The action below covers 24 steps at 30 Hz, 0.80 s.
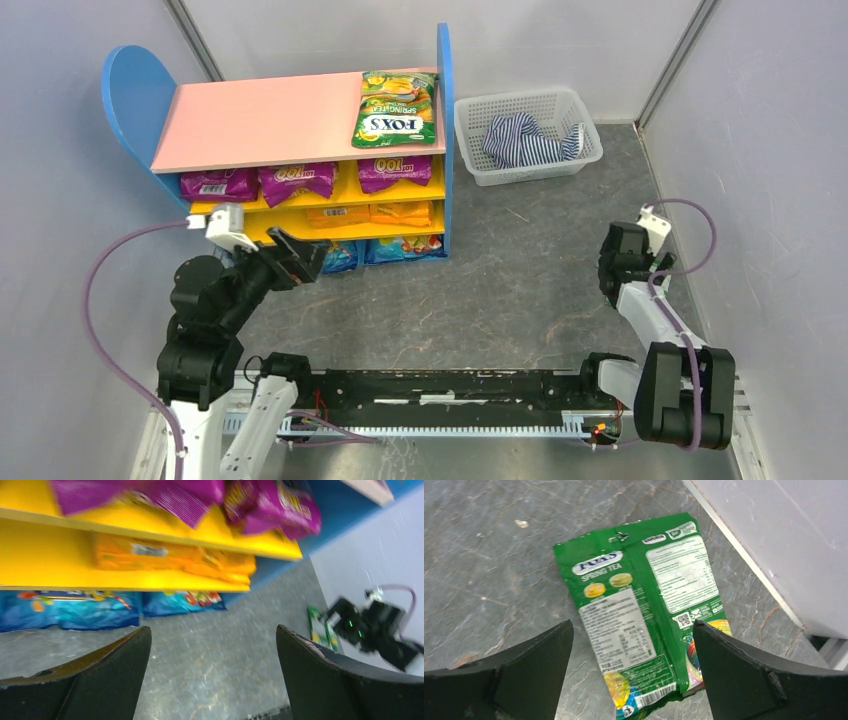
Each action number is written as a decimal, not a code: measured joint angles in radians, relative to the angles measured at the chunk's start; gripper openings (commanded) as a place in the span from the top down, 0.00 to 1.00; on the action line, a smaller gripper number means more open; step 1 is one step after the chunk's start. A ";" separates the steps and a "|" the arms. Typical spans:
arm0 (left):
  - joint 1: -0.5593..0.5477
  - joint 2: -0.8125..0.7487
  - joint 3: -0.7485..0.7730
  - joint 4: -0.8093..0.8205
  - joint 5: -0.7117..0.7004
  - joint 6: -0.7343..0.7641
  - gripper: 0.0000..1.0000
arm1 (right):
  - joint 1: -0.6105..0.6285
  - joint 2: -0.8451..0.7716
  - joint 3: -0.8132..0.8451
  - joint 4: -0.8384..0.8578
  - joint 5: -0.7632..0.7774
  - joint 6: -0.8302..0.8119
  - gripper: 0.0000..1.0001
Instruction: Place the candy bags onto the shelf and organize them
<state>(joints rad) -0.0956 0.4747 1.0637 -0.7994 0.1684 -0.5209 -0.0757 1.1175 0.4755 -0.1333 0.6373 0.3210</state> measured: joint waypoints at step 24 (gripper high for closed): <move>-0.109 -0.056 -0.122 0.122 0.366 0.078 0.00 | -0.032 0.044 -0.091 0.189 -0.394 -0.007 0.05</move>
<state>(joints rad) -0.2047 0.4191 0.9417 -0.6773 0.5343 -0.4427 -0.1074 1.1614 0.3843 0.0555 0.2436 0.3141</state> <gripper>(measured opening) 0.996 0.955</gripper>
